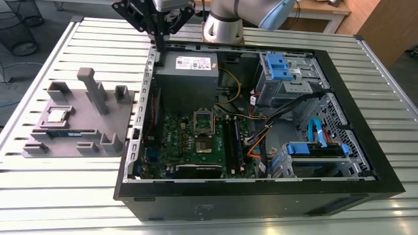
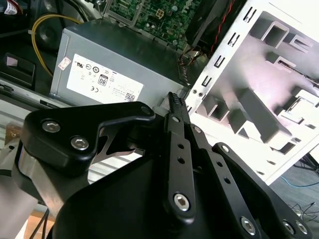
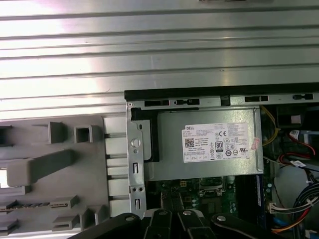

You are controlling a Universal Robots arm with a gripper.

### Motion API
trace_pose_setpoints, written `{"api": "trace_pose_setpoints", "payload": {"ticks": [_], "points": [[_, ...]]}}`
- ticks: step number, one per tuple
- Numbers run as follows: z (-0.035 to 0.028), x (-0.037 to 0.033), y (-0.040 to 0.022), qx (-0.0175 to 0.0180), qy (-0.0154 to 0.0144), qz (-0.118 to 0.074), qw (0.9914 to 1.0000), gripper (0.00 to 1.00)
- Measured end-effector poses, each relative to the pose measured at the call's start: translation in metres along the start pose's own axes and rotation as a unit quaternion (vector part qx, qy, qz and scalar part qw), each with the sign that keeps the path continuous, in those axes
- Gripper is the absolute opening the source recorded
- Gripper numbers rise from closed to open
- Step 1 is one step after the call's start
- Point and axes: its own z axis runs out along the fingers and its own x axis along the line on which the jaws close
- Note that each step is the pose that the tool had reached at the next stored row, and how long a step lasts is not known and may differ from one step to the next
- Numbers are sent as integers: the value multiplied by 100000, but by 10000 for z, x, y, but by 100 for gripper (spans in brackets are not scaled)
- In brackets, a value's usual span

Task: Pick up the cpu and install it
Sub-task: 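Reach for the cpu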

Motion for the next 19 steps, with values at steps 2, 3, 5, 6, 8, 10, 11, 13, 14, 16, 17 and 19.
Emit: {"api": "trace_pose_setpoints", "payload": {"ticks": [2,3,5,6,8,10,11,13,14,16,17,19], "points": [[-1,18,-1,-6,-95,-4,100000,11],[-1,27,-2,-9,-143,-4,100000,11],[-2,46,-3,-18,-250,-9,100000,11],[-2,56,-4,-25,-310,-13,100000,11],[-3,79,-6,-34,-446,-20,99999,11],[-4,100,-8,-43,-578,-26,99998,11],[-5,111,-8,-50,-640,-29,99998,11],[-6,132,-10,-57,-764,-32,99997,11],[-6,141,-11,-63,-817,-32,99997,11],[-7,160,-12,-70,-923,-38,99996,11],[-7,170,-12,-71,-977,-39,99995,11],[-8,193,-14,-82,-1095,-47,99994,11]]}}
